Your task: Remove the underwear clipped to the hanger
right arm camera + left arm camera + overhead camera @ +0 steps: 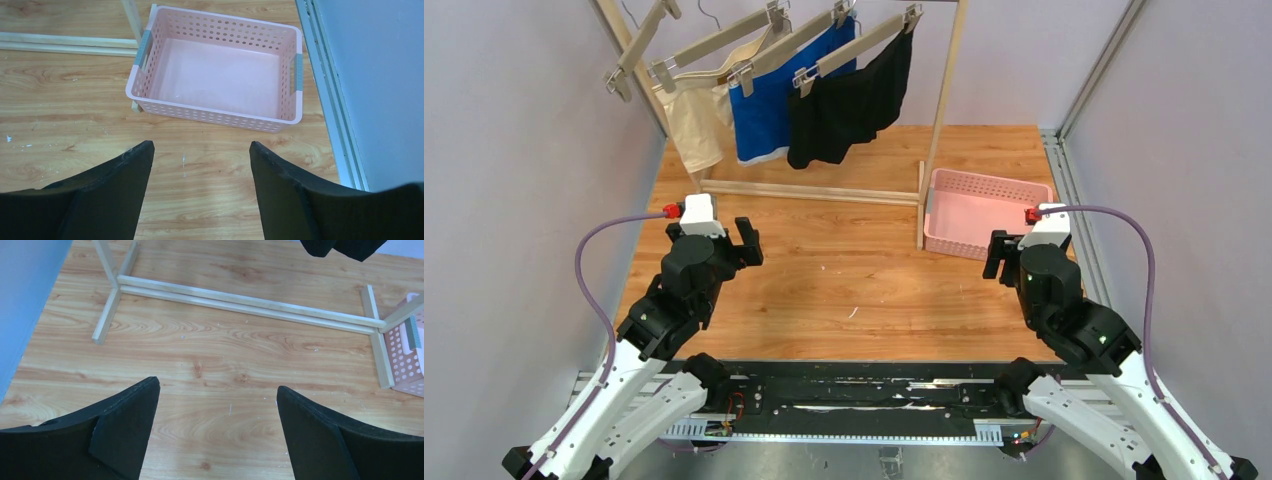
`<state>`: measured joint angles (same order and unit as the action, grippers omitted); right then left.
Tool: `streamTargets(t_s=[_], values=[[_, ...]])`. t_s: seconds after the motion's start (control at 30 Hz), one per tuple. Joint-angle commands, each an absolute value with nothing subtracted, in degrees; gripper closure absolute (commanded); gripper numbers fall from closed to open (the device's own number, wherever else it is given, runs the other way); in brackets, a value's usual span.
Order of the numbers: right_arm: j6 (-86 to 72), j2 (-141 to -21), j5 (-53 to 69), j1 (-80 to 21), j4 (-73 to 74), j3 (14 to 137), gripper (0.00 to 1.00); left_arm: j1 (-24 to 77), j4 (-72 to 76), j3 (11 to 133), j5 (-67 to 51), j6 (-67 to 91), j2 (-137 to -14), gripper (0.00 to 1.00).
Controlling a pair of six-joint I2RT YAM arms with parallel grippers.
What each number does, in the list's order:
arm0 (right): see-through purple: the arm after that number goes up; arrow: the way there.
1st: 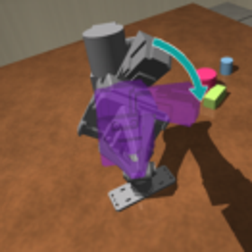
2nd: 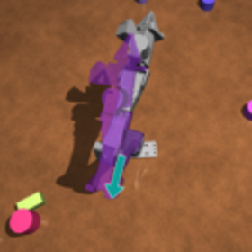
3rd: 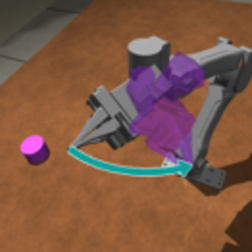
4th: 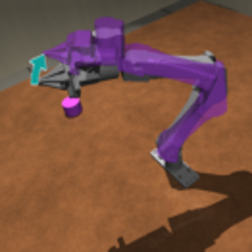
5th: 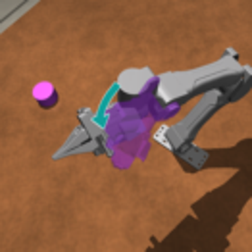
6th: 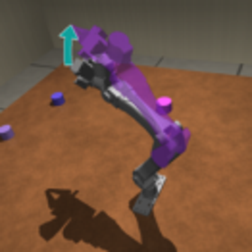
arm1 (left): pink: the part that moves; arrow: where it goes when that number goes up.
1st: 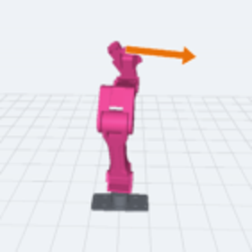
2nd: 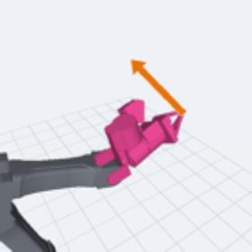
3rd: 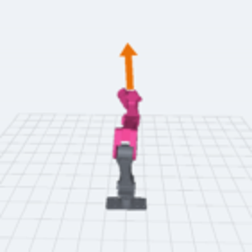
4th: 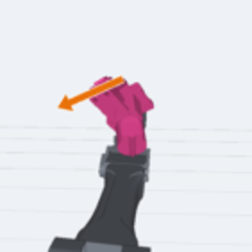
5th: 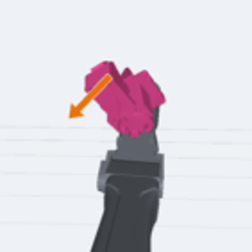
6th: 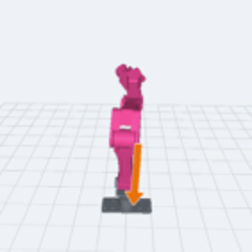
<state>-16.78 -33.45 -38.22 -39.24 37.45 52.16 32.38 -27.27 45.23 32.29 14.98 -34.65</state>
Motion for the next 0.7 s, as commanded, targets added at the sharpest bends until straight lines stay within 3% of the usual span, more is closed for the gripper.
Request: streamTargets(t_s=[0.0, 0.43, 0.67], values=[[-17.2, -33.6, -40.2, -39.8, 38.5, 53.6, 0.27, 32.6, -27.9, 46.2, 33.8, 16.0, -34.2, 0.02], [-17.3, -32.6, -38.9, -39.9, 38.5, 53.1, 0.25, 32.6, -27.1, 47.4, 31.3, 15.0, -35.0, 0.02], [-15.3, -33.6, -34.7, -39.8, 36.8, 52.2, 0.24, 32.6, -27.7, 65.0, 20.5, 10.5, -47.8, 0.02]])
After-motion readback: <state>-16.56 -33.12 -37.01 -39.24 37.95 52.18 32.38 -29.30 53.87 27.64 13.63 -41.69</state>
